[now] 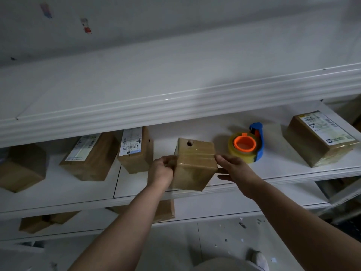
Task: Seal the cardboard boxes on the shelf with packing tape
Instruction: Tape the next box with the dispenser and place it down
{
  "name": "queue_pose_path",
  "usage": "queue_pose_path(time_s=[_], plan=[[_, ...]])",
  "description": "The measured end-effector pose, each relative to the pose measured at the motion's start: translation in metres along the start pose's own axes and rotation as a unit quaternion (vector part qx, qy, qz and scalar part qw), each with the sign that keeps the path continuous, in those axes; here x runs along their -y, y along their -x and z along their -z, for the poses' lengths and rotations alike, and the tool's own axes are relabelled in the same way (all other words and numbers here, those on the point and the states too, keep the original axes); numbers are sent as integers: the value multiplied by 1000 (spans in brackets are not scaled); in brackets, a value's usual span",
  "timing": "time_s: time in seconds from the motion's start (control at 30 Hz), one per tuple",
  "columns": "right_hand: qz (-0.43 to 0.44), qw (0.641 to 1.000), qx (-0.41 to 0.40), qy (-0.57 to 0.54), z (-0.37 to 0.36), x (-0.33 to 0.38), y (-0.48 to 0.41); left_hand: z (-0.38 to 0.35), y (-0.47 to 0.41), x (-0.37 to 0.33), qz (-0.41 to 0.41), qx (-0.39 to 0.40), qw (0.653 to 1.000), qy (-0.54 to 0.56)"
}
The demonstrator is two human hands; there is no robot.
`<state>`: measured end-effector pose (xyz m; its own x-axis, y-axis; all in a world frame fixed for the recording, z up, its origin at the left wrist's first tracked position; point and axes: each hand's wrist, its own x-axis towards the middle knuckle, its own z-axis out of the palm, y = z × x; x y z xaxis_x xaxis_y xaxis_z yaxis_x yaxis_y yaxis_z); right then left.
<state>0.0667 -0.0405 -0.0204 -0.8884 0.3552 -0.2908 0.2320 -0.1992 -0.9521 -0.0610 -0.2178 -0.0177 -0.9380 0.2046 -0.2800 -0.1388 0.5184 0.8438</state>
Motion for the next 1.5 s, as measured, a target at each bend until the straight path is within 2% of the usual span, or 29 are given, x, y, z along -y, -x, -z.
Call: queue_pose_path(time_s=[0.17, 0.33, 0.4, 0.43, 0.5, 0.57, 0.6, 0.63, 0.73, 0.8, 0.87, 1.0, 1.17, 1.37, 1.43, 1.5], plan=[[10, 999, -18, 26, -3, 4, 2, -3, 21, -14, 77, 107, 985, 114], [-14, 1000, -1, 7, -1, 4, 6, -3, 25, -17, 69, 109, 985, 112], [-13, 1000, -4, -5, -1, 3, 4, -4, 24, -16, 35, 104, 983, 146], [-6, 1000, -25, -18, -2, 3, 1, -3, 23, -15, -3, 106, 981, 163], [31, 991, -128, -11, -5, 8, -8, -2, 25, -12, -75, 120, 978, 154], [57, 956, -255, 135, -6, 19, -16, -3, 26, -10, -113, 130, 981, 90], [56, 937, -279, 203, -5, 24, -17, -3, 26, -8, -123, 131, 982, 57], [50, 933, -276, 223, -2, 27, -19, -4, 27, -8, -130, 129, 982, 37], [20, 977, -181, 112, 12, 30, -18, -5, 26, -4, -150, 129, 980, 15], [-38, 990, -95, 93, 12, 27, -13, -10, 28, -2, -156, 163, 974, -12], [-66, 995, -51, 48, 4, 21, -10, -17, 30, -2, -157, 168, 973, -14], [-61, 994, -90, -20, 4, 20, -8, -19, 31, -12, -122, 133, 982, 60], [-78, 990, -80, -89, 13, 16, -5, -17, 31, -18, -145, 109, 980, 82], [-18, 996, -86, -24, -10, 19, -10, -16, 32, -26, -49, 204, 971, 114], [-8, 996, -86, 17, -16, 21, -12, -16, 31, -28, -49, 189, 978, 74], [6, 995, -92, 46, -15, 22, -11, -18, 32, -33, -62, 129, 989, 30]])
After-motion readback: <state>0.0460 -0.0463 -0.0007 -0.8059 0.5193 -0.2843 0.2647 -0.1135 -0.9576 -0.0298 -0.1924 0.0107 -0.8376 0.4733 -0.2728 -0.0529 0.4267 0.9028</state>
